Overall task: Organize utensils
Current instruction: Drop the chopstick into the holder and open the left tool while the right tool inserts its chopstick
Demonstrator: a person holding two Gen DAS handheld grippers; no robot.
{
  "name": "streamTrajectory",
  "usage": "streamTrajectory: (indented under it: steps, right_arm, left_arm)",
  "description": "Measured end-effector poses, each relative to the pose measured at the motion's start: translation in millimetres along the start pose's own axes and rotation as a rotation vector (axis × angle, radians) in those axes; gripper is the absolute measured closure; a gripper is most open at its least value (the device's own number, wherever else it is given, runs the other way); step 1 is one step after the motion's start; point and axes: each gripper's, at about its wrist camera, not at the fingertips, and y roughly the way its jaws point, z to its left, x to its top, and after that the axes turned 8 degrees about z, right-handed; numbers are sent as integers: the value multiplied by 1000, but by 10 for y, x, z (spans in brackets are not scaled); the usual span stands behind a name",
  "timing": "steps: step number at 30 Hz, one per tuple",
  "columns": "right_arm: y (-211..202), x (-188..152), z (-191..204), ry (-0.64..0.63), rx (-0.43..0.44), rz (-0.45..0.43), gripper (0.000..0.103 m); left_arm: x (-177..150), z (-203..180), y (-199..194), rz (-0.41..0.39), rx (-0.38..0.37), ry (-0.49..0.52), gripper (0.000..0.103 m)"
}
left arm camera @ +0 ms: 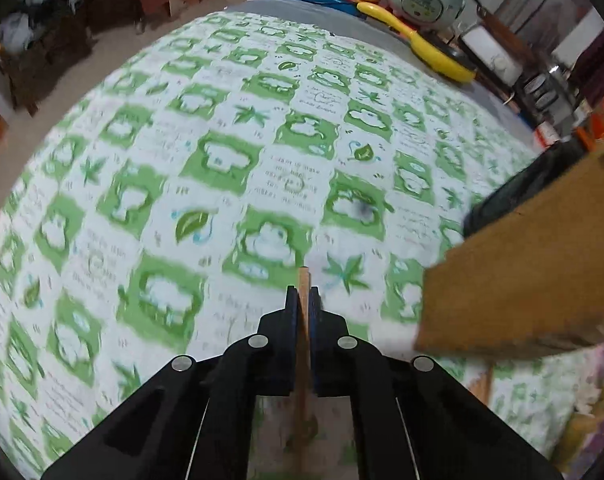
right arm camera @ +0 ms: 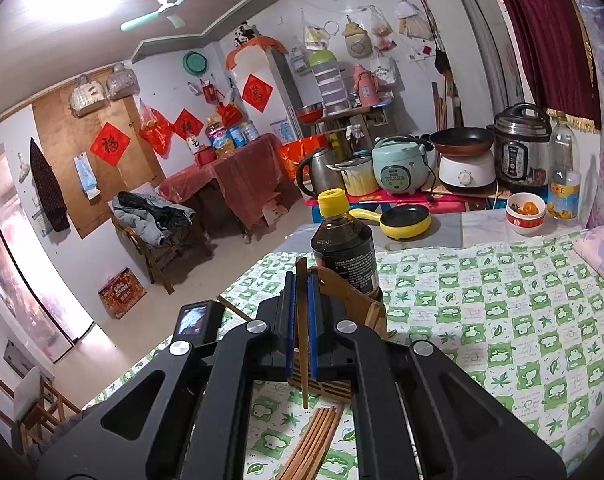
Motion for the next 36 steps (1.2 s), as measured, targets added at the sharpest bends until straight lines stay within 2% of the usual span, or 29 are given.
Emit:
streamTrajectory:
  steps: [3, 8, 12, 16, 19, 23, 30, 33, 36]
  right_arm:
    - [-3, 0, 5, -6, 2, 0, 96]
    - [-41, -17, 82, -17, 8, -6, 96]
    - [-113, -23, 122, -21, 11, -21, 96]
    - [-211, -21, 125, -19, 16, -44, 96]
    - [-261, -10, 95, -14, 13, -61, 96]
    - [-293, 2, 54, -5, 1, -73, 96]
    - [-253, 30, -75, 28, -8, -69, 96]
    - [-227, 29, -114, 36, -19, -70, 96]
    - [-205, 30, -124, 45, -29, -77, 96]
  left_arm:
    - [-157, 22, -202, -31, -45, 16, 98]
    - [-442, -120, -821, -120, -118, 97, 98]
    - [-662, -403, -1371, -224, -172, 182, 98]
    - [-860, -738, -1896, -360, -212, 254, 98]
    - [-845, -974, -2233, -454, -222, 286, 98]
    - [-727, -1287, -2549, -558, -193, 321, 98]
    - [-616, -1679, -2656, -680, -71, 377, 98]
    - [-549, -1682, -2481, -677, -30, 366, 98]
    - [-454, -1504, -2182, -616, -49, 322, 97]
